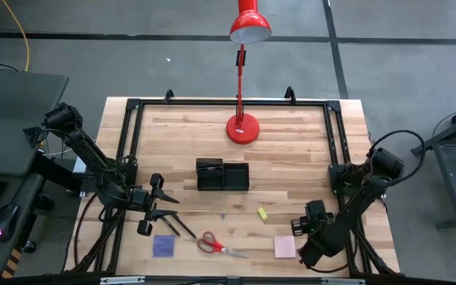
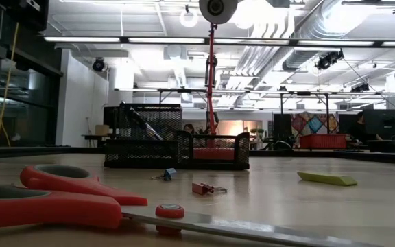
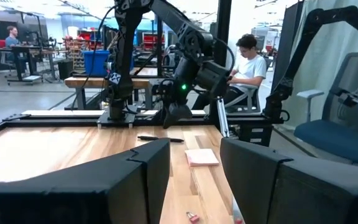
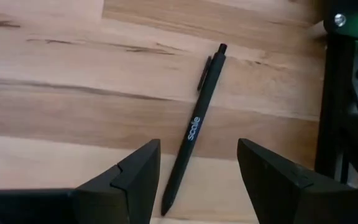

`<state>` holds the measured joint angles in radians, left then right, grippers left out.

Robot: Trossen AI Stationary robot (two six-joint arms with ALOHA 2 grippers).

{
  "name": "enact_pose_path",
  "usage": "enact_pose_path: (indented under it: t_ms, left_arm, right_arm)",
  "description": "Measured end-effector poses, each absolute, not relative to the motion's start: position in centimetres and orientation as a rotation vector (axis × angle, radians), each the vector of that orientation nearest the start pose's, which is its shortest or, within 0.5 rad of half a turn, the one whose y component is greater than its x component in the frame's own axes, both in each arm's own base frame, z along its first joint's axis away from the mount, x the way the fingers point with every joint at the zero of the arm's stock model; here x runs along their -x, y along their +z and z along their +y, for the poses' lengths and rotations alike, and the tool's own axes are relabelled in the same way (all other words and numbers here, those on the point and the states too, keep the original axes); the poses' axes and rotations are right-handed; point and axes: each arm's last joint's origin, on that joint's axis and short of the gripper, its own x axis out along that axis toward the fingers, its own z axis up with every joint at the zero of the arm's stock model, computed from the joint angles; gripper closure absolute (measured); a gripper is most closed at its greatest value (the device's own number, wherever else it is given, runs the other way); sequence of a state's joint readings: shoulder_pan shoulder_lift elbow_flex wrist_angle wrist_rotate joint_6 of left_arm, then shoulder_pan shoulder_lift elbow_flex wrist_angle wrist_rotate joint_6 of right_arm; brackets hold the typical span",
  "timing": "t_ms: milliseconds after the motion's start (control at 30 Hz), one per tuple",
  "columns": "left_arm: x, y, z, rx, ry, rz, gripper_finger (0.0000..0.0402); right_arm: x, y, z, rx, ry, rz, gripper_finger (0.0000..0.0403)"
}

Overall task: Pick and place office supplies into organizer
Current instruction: Put the black pen into the desk organizer

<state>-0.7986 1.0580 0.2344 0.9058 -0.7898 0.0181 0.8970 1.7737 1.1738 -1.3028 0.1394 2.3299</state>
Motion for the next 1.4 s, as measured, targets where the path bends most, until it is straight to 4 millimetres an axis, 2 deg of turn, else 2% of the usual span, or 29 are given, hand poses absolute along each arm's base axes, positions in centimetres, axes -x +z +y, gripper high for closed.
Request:
enact_pose_path:
  t_ms: [333, 567, 700, 1000, 1400]
  left_arm:
    - [-14.7, 20.0, -12.1, 0.052, -0.009, -0.044, 0.0266]
    - [-14.7, 19.9, -12.1, 0.047, -0.009, -0.039, 0.0266]
    - [-14.7, 19.9, -12.1, 0.047, -0.009, -0.039, 0.0266]
    - [-14.7, 19.9, -12.1, 0.052, -0.009, -0.039, 0.0266]
    - [-14.7, 19.9, -12.1, 0.053, -0.009, -0.039, 0.0266]
  right_arm:
    - [-17.1, 14.7, 20.7, -0.85, -1.274, 1.114, 0.0195]
    - [-16.6, 13.5, 20.0, -0.856, -1.297, 1.145, 0.0195]
    - [-16.6, 13.3, 20.0, -0.868, -1.286, 1.143, 0.0203]
    - [-16.7, 13.2, 20.3, -0.871, -1.245, 1.143, 0.0266]
    - [-16.6, 13.1, 20.5, -0.875, -1.219, 1.15, 0.0275]
